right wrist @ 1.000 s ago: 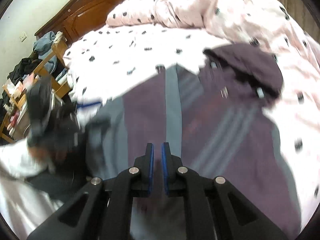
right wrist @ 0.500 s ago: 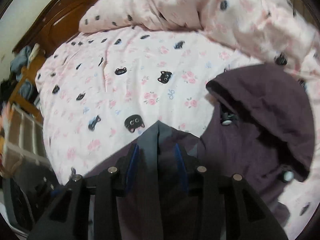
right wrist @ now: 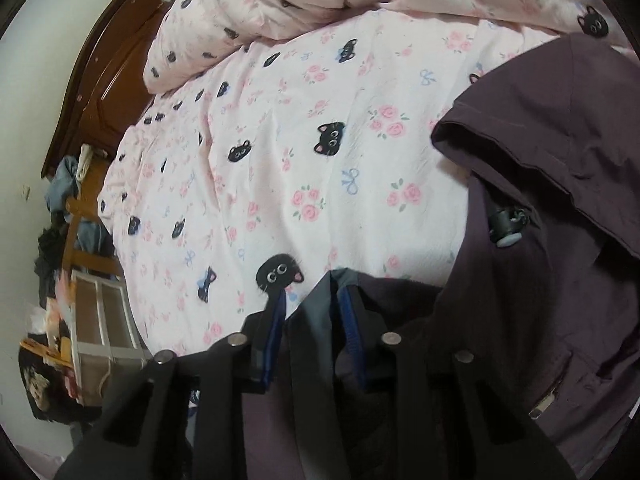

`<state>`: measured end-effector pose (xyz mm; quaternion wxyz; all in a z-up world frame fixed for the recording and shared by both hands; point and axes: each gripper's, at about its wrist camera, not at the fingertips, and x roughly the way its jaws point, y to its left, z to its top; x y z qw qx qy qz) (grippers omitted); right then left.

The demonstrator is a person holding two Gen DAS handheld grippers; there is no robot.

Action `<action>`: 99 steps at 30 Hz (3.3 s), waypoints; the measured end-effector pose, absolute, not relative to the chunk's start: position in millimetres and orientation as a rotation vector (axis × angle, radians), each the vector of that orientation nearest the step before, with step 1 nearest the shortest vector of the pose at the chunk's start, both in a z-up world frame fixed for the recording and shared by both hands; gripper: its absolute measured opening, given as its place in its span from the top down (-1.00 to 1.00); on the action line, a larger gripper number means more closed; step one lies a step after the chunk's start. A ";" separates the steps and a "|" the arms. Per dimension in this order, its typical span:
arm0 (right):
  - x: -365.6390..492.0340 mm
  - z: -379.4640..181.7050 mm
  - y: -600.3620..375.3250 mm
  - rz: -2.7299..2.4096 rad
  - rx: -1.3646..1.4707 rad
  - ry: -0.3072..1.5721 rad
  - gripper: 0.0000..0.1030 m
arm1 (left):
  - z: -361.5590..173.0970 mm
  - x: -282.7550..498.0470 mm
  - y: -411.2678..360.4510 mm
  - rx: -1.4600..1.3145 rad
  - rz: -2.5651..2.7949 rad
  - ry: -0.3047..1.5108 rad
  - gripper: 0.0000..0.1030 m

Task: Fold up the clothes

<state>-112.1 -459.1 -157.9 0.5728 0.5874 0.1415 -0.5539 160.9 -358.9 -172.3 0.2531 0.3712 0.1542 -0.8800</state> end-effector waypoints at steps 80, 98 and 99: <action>-76.2 -147.6 -306.3 -1.246 1.262 0.494 0.02 | -145.0 178.3 -349.8 0.848 -2.503 0.421 -0.39; -102.7 -170.3 -275.2 -1.283 1.344 0.256 0.99 | -171.8 162.0 -314.8 1.085 -2.451 0.243 -0.40; -103.5 -170.3 -273.8 -1.300 1.343 0.264 0.99 | -172.7 162.2 -314.1 1.090 -2.447 0.239 -0.40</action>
